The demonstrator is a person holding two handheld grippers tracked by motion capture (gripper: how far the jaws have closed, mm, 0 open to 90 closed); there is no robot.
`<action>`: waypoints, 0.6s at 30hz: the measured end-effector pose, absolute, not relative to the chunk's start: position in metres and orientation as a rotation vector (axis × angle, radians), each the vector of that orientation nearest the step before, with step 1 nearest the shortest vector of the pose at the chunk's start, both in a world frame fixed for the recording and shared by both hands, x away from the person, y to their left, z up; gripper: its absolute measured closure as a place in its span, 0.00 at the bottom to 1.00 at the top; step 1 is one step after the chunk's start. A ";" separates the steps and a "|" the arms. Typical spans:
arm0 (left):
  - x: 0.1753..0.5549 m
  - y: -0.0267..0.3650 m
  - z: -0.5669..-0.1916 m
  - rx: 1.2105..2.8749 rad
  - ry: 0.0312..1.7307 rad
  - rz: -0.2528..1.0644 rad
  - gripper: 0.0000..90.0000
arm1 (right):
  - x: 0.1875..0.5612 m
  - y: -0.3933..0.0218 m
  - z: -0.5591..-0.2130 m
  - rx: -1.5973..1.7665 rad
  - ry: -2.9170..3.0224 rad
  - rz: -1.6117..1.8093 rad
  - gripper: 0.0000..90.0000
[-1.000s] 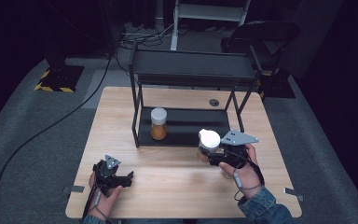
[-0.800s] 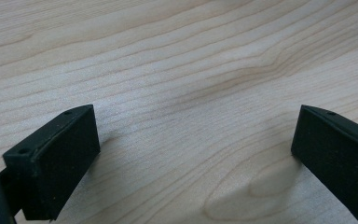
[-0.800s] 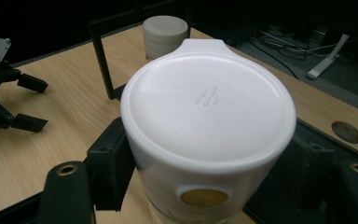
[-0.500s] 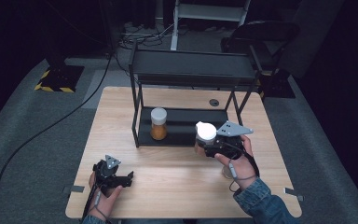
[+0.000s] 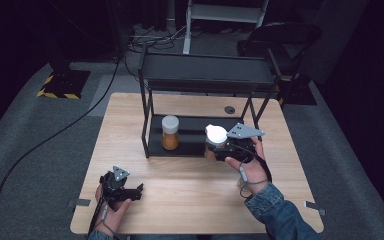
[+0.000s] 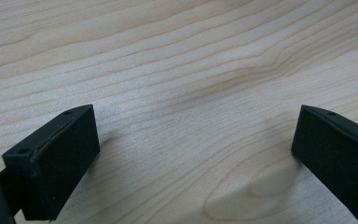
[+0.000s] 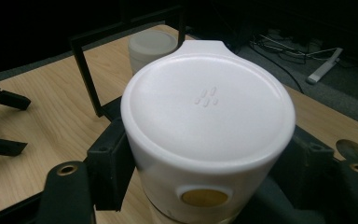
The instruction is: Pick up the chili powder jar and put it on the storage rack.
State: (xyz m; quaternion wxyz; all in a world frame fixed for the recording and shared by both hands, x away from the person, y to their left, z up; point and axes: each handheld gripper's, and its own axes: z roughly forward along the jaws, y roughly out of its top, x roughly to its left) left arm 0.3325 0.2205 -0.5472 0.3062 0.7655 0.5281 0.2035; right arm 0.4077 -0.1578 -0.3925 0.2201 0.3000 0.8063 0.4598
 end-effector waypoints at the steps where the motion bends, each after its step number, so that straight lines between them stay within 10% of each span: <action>1: 0.333 0.221 -0.547 2.025 1.397 0.539 0.01 | 0.409 -0.157 -0.393 0.831 2.229 1.272 0.34; 18: 0.333 0.221 -0.547 2.026 1.396 0.539 0.01 | 0.430 -0.142 -0.397 0.838 2.228 1.283 0.34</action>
